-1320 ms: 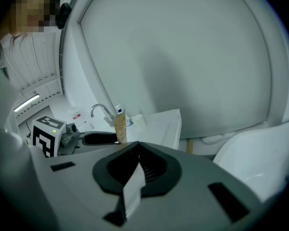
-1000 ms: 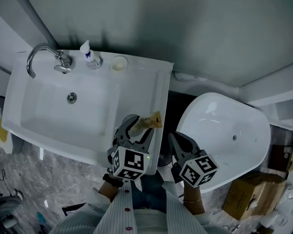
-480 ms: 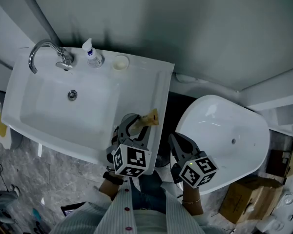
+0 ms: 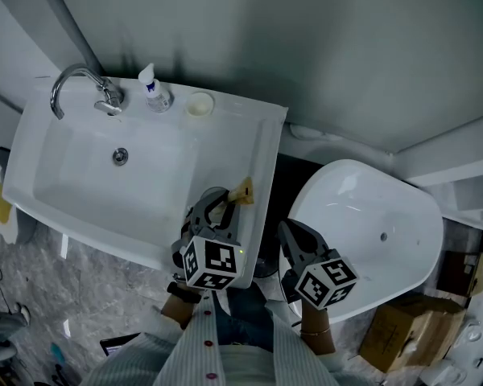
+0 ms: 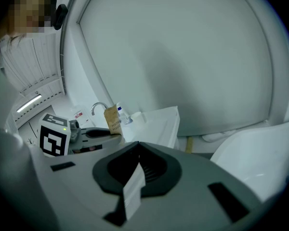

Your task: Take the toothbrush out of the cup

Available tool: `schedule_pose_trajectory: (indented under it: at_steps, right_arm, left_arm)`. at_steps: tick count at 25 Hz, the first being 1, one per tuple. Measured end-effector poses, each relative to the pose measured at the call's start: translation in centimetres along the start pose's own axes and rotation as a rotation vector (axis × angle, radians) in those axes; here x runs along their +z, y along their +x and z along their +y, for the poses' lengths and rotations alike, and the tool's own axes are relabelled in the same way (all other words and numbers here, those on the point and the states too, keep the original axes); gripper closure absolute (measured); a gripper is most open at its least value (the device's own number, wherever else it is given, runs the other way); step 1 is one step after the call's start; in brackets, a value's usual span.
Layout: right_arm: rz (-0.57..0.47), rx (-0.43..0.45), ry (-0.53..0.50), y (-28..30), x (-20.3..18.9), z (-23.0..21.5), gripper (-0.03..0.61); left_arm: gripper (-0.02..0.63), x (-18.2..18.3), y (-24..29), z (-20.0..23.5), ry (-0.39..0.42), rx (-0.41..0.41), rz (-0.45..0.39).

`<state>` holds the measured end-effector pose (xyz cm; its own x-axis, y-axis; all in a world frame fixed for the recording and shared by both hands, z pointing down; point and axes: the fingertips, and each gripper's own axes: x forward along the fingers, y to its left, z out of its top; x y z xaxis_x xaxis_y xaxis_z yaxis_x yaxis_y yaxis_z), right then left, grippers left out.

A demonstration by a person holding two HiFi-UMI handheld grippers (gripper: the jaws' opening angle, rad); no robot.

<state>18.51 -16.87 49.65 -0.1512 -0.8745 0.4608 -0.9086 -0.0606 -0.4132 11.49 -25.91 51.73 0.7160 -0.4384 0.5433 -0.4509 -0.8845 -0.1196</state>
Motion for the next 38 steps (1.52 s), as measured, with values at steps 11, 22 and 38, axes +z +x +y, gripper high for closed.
schedule_pose_trajectory:
  at_steps: [11,22,38]
  right_arm:
    - [0.006,0.028,-0.022,0.9,0.4,1.2,0.566]
    - [-0.006,0.063,-0.061,1.9,1.7,3.6,0.566]
    - [-0.053,0.141,-0.133,3.3,4.3,8.0,0.566]
  left_arm:
    - [0.560,0.2,-1.0,2.1,-0.037,0.031,-0.023]
    - [0.569,1.9,-3.0,3.3,-0.080,-0.001,-0.086]
    - [0.572,6.5,-8.2,5.4,-0.136,-0.065,-0.247]
